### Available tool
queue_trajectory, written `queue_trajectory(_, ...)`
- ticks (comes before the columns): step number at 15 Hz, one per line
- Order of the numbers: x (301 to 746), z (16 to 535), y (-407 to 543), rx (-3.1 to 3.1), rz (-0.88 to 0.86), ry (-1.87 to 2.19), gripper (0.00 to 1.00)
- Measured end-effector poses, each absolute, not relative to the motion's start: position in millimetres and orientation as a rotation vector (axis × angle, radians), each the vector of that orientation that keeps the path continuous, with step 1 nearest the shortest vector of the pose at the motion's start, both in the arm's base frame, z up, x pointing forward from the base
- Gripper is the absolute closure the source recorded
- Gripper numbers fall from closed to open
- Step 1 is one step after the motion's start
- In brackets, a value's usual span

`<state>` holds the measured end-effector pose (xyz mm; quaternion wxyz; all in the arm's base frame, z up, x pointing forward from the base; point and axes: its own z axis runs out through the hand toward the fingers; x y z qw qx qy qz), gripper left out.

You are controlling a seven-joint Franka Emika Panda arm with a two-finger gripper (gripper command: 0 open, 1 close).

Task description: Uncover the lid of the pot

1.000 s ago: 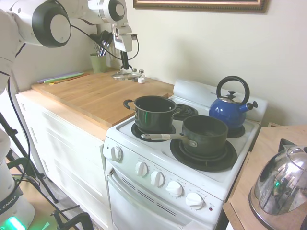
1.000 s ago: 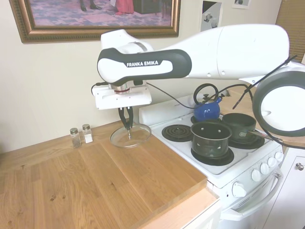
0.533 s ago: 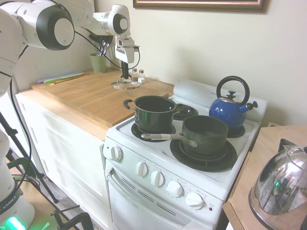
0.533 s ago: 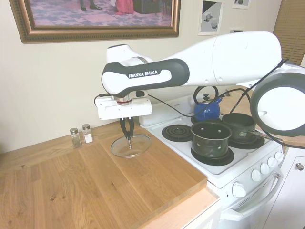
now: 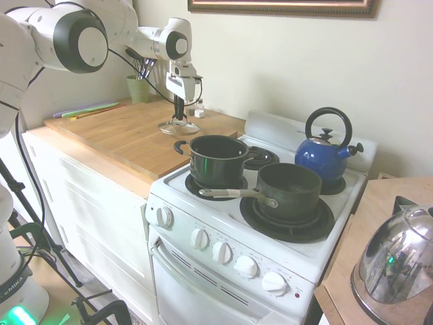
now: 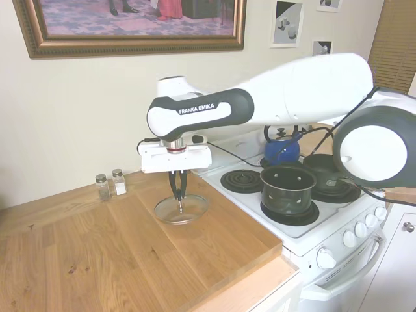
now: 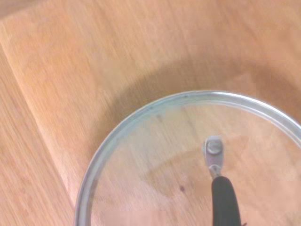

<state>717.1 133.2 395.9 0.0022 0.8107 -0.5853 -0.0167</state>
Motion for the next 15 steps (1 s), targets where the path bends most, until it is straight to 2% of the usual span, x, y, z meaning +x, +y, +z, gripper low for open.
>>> queue_trajectory(3,718.5,390.7,132.0,2.553,-0.068,-1.828,1.00)
queue_trajectory(4,718.4,390.7,132.3,2.557,-0.073,-1.828,0.00)
queue_trajectory(15,720.0,390.9,136.8,2.583,-0.107,-1.813,0.00)
